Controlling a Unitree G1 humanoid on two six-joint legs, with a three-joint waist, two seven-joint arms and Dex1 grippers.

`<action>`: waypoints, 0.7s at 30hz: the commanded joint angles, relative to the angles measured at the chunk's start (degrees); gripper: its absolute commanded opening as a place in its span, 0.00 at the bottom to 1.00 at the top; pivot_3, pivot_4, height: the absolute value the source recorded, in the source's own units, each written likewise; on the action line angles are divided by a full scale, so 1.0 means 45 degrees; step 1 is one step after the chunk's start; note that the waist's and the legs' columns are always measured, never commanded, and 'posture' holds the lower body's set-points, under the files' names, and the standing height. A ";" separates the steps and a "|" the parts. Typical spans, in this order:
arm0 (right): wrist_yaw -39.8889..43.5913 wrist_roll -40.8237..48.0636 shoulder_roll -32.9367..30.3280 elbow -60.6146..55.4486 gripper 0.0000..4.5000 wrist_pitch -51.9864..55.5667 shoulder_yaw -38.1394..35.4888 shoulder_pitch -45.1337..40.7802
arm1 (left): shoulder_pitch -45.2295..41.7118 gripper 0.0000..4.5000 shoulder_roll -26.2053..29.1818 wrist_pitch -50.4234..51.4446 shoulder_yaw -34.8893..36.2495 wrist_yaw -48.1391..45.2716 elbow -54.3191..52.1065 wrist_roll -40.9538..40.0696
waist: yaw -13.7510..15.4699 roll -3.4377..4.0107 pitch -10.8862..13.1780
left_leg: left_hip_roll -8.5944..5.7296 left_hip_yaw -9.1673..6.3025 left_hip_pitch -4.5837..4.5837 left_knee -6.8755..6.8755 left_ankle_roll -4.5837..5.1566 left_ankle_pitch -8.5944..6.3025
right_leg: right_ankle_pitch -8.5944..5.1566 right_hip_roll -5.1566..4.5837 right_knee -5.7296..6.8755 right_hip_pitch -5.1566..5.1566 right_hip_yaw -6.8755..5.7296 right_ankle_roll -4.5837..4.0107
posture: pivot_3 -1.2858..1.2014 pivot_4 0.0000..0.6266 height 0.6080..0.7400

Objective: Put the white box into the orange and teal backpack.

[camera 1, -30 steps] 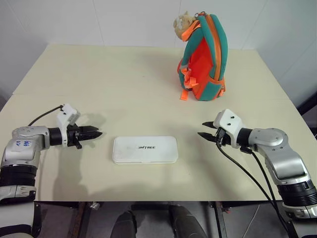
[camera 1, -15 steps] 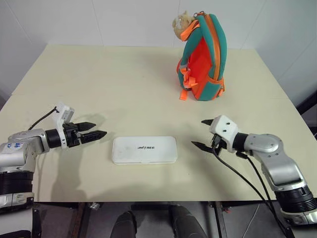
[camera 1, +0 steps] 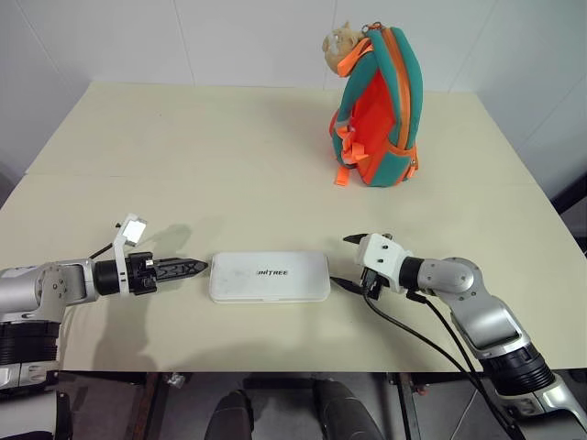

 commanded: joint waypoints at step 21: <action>0.0239 0.0093 0.0492 0.0379 1.00 -0.1012 -0.0080 -0.0409 | -0.1122 0.99 -0.0843 0.2049 -0.1553 -0.1355 0.1816 -0.1033 | 0.0010 0.0000 0.0000 | -0.0003 -0.0007 0.0002 0.0005 -0.0004 -0.0001 | -0.0001 -0.0001 0.0003 0.0005 -0.0003 -0.0001 | 0.52 0.24 1.00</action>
